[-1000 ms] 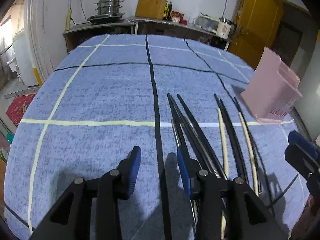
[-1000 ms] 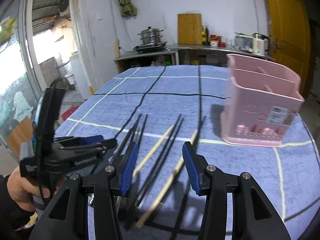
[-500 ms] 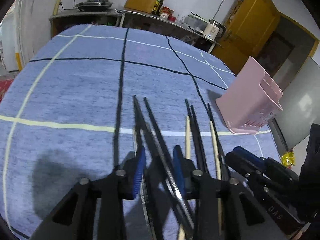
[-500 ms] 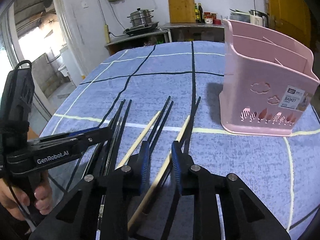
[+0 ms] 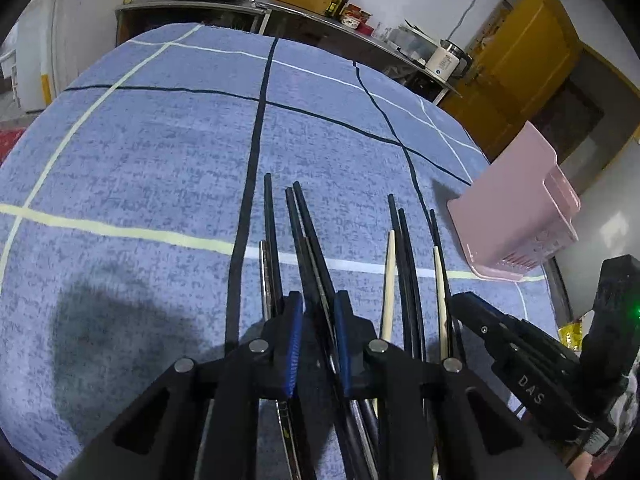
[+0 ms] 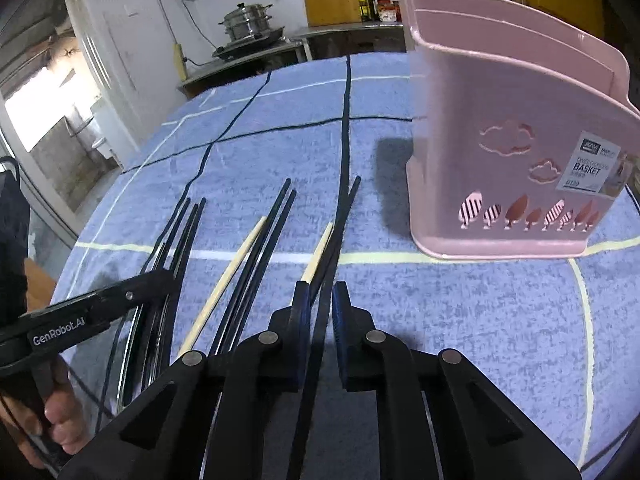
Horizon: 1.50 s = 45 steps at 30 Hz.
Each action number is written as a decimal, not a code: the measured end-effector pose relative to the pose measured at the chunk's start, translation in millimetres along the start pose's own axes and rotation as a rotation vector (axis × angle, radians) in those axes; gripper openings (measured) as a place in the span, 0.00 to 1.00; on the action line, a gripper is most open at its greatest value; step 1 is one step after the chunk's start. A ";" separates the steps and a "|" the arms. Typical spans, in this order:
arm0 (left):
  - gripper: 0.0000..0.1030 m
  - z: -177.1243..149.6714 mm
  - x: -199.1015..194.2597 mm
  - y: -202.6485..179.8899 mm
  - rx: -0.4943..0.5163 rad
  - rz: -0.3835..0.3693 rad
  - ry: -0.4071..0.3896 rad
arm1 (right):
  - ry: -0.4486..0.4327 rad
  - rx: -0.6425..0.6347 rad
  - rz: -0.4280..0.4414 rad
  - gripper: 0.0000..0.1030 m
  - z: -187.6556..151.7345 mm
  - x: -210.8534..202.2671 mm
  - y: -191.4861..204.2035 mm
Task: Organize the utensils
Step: 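Lower the left tool onto a black chopstick and close it while the right tool grasps another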
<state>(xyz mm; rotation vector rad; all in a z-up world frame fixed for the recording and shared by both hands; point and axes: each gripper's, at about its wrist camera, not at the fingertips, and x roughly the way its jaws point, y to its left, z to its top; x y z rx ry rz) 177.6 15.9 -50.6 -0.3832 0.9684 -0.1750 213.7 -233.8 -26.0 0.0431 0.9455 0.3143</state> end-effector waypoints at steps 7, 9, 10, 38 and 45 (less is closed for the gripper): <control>0.17 1.3 -1.2 7.3 -0.045 -0.011 -0.010 | -0.015 0.030 0.000 0.06 3.2 -6.1 -8.4; 0.17 1.8 -2.0 12.1 -0.067 -0.012 -0.018 | -0.012 0.025 0.004 0.06 4.8 -4.4 -7.8; 0.17 2.4 -1.4 13.7 -0.069 -0.009 -0.020 | -0.006 0.023 0.001 0.07 4.6 -2.0 -7.0; 0.14 11.9 5.0 6.6 -0.019 0.105 -0.051 | 0.019 0.055 -0.010 0.10 28.4 26.6 8.6; 0.13 14.4 10.9 -6.4 0.066 0.181 -0.040 | 0.029 0.035 -0.049 0.10 28.1 30.3 7.9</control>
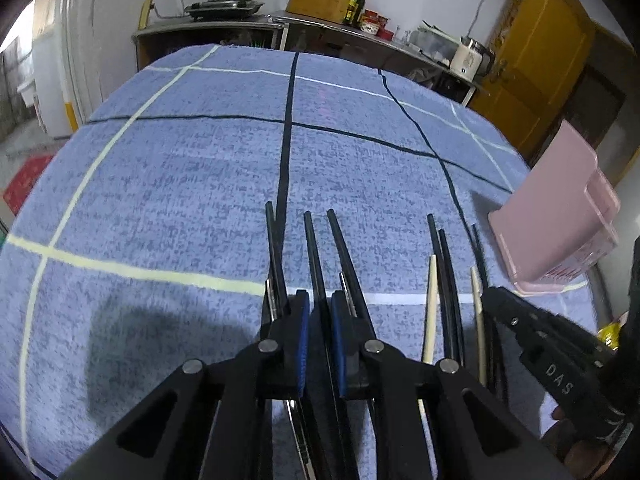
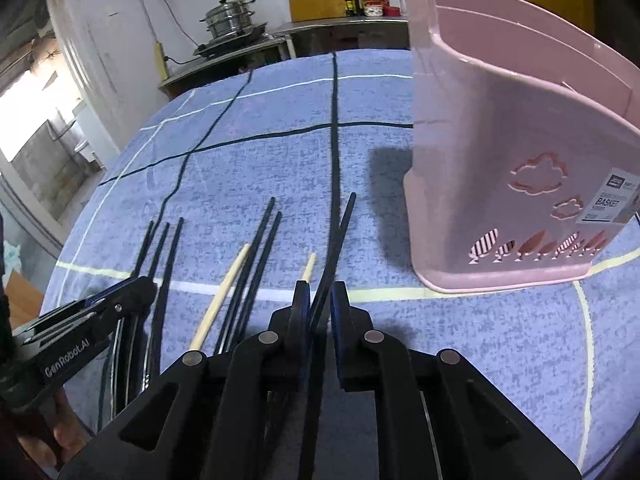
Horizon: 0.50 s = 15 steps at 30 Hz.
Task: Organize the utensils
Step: 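Lower the left tool onto a black chopstick and close it while the right tool grasps another, then lift the held chopsticks upright and carry both tools over the pink holder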
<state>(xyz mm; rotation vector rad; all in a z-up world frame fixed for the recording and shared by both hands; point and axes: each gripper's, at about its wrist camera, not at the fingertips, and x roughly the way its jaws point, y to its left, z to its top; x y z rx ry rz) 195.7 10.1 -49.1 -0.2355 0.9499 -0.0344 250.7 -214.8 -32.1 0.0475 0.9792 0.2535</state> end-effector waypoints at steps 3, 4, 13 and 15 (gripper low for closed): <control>0.13 6.4 4.1 -4.1 0.031 0.023 0.016 | 0.007 0.003 -0.006 0.10 3.5 2.5 -0.1; 0.13 8.7 5.4 -4.7 0.037 0.024 0.021 | 0.010 0.002 -0.009 0.10 4.9 3.4 0.5; 0.07 20.3 2.9 0.8 0.039 -0.022 0.030 | -0.018 0.010 0.045 0.06 5.0 -15.6 -0.4; 0.07 21.6 -6.6 3.6 0.030 -0.042 0.010 | -0.038 -0.001 0.058 0.06 5.6 -26.0 1.7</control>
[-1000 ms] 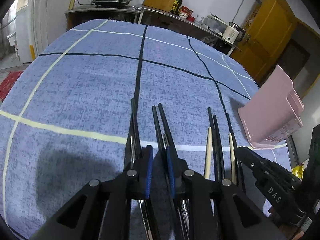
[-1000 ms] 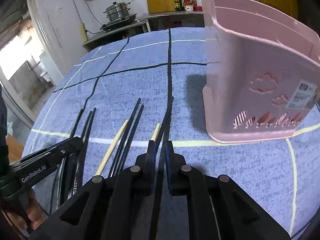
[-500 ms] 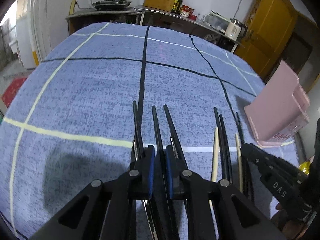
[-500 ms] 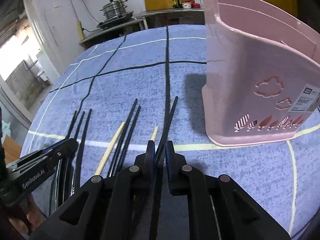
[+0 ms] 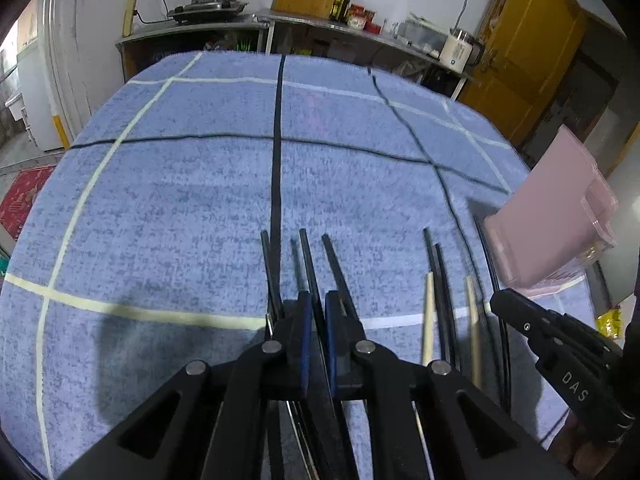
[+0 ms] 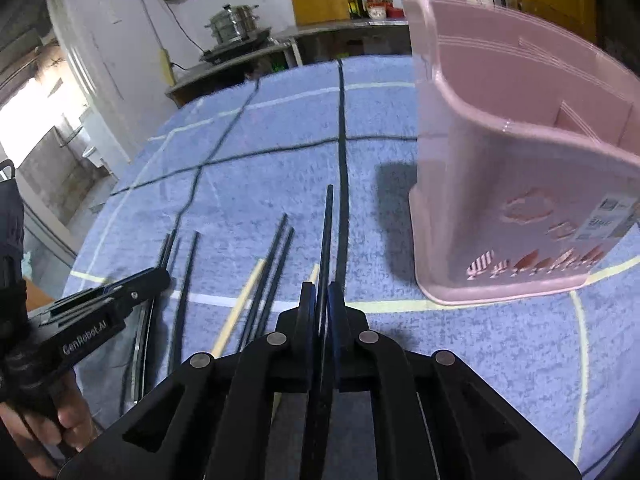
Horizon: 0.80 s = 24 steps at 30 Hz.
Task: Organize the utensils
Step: 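Lift the held chopsticks upright and carry both tools over the pink holder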
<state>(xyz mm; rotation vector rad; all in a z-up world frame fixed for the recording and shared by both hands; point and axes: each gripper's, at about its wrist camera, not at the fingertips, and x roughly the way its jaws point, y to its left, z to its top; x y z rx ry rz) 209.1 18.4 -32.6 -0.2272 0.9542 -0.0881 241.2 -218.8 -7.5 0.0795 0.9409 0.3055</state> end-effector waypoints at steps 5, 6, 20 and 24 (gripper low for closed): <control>0.07 4.9 -27.8 -0.6 0.014 -0.036 -0.048 | -0.018 -0.044 0.011 0.06 2.3 -15.1 7.0; 0.07 5.4 -31.6 0.4 0.008 -0.042 -0.049 | -0.019 -0.043 0.010 0.06 1.6 -15.7 6.2; 0.05 16.5 -123.7 -12.9 0.054 -0.136 -0.167 | -0.202 -0.076 0.081 0.05 7.0 -109.5 15.7; 0.05 19.0 -148.8 -17.3 0.071 -0.156 -0.193 | -0.239 -0.075 0.088 0.05 7.7 -131.0 14.3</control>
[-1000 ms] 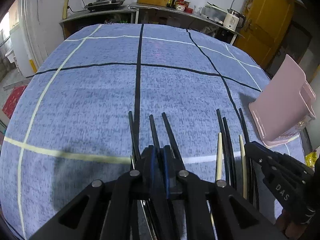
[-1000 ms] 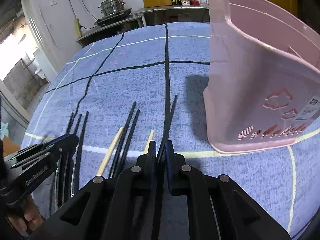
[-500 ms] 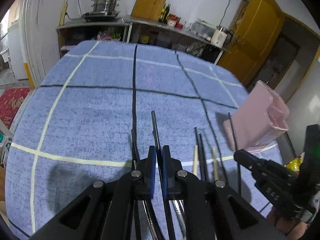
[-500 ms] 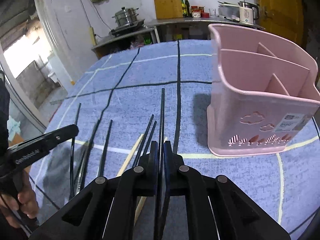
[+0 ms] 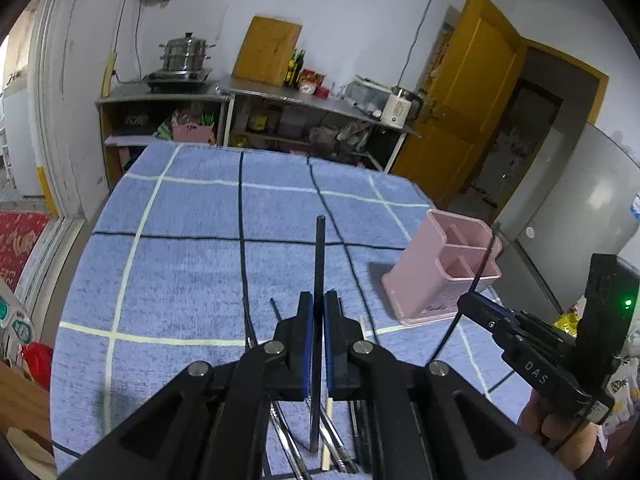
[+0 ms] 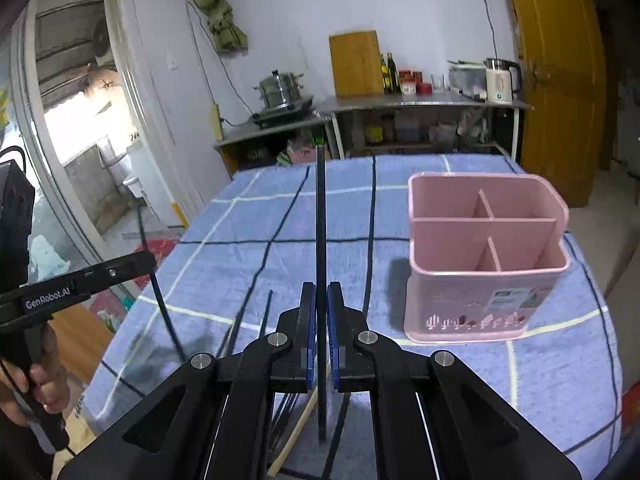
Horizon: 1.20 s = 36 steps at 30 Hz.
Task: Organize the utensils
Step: 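Lift the held chopsticks upright and carry both tools over the pink holder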
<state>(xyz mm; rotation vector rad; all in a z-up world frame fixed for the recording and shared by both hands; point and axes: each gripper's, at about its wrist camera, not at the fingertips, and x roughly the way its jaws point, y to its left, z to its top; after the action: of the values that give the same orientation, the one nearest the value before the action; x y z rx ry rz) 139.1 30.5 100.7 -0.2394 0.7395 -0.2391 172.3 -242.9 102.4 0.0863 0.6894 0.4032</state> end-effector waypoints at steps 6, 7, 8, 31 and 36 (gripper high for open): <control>0.05 16.1 -23.8 -22.7 0.054 -0.033 -0.043 | -0.058 0.011 0.000 0.05 8.2 -27.2 -4.1; 0.05 19.6 -25.2 -27.6 0.066 -0.036 -0.050 | -0.069 0.014 0.001 0.05 11.1 -31.9 -5.7; 0.05 22.2 -26.8 -32.8 0.075 -0.040 -0.056 | -0.080 0.017 0.001 0.05 14.3 -35.9 -8.1; 0.05 127.4 19.2 -128.4 0.103 -0.239 -0.124 | -0.253 0.083 -0.099 0.05 103.4 -80.1 -84.0; 0.05 127.3 47.6 -133.4 0.105 -0.245 -0.098 | -0.217 0.102 -0.106 0.05 102.3 -54.2 -97.1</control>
<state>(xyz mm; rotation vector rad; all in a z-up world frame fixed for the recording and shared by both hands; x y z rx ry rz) 243.4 -93.3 201.1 -0.2402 0.5979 -0.4939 231.7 -347.7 193.6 0.1866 0.4975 0.2519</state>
